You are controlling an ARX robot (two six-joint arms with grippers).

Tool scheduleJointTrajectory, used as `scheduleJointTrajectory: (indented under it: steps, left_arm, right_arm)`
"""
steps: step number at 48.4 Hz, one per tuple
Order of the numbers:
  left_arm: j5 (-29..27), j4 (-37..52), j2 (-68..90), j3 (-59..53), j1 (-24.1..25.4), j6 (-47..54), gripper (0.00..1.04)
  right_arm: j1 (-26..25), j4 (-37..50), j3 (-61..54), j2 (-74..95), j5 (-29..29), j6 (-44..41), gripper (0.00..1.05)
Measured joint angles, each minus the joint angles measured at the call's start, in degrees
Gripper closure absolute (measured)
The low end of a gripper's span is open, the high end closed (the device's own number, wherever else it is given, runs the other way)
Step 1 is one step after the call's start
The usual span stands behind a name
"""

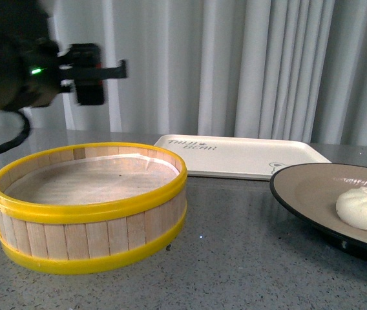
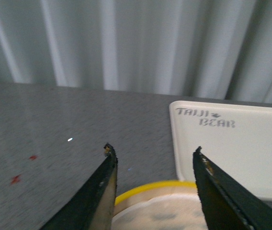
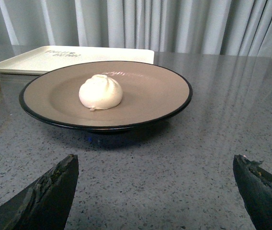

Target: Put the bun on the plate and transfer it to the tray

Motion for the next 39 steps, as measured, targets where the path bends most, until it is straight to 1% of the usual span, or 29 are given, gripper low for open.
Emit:
scheduleJointTrajectory:
  steps: [4, 5, 7, 8, 11, 12, 16, 22, 39]
  left_arm:
    - [1.0, 3.4, -4.5, -8.6, 2.4, 0.0, 0.71]
    - [1.2, 3.7, -4.9, -9.6, 2.6, 0.1, 0.72]
    - [2.6, 5.7, -7.4, -15.1, 3.7, 0.1, 0.83]
    - [3.0, 6.0, -7.8, -16.0, 3.8, 0.2, 0.85]
    - [4.8, 7.9, -10.9, -22.2, 4.7, 0.2, 0.99]
    - [5.4, 8.6, -12.1, -24.2, 5.1, 0.3, 1.01]
    - [6.9, 10.4, -16.3, -29.9, 6.8, 0.4, 1.01]
    - [7.8, 11.4, -20.1, -34.8, 8.5, 0.4, 1.01]
    - [11.0, 11.5, -29.7, -44.6, 11.4, 0.4, 1.01]
  right_arm:
    - [0.0, 0.0, 0.0, 0.0, 0.0, 0.0, 0.08]
    - [0.0, 0.0, 0.0, 0.0, 0.0, 0.0, 0.08]
    - [0.0, 0.0, 0.0, 0.0, 0.0, 0.0, 0.08]
    - [0.0, 0.0, 0.0, 0.0, 0.0, 0.0, 0.08]
    - [0.0, 0.0, 0.0, 0.0, 0.0, 0.0, 0.08]
    - [0.0, 0.0, 0.0, 0.0, 0.0, 0.0, 0.08]
    - [0.0, 0.0, 0.0, 0.0, 0.0, 0.0, 0.08]
    - [0.0, 0.0, 0.0, 0.0, 0.0, 0.0, 0.08]
    - [0.0, 0.0, 0.0, 0.0, 0.0, 0.0, 0.08]
